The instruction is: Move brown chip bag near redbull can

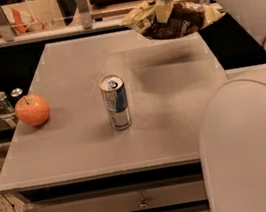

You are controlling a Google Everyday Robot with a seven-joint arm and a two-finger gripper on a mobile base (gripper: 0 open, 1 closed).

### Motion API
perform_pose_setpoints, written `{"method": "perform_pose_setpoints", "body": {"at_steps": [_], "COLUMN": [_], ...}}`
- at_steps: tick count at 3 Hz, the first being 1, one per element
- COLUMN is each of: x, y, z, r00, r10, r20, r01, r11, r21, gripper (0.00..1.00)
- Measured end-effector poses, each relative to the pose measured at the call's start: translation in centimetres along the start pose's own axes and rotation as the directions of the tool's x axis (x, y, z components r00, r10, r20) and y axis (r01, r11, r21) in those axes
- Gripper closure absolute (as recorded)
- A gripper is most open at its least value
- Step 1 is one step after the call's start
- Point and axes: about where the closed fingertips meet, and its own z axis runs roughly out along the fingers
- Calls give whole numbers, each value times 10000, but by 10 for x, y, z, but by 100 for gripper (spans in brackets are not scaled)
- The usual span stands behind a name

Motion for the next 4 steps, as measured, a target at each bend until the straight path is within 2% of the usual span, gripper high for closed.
{"method": "perform_pose_setpoints", "body": {"at_steps": [1,2,3,4], "x": [-2,-2,8,27], "y": [16,16,22,35], "z": [-31,-31,-33,-44], "r00": [9982,9982,9956,9901], "r10": [-360,-361,-237,30], "r20": [-479,-479,-902,-1405], "r01": [352,353,233,15], "r11": [9992,9992,9997,9995], "r21": [-174,-175,-54,314], "gripper": [100,100,100,100]}}
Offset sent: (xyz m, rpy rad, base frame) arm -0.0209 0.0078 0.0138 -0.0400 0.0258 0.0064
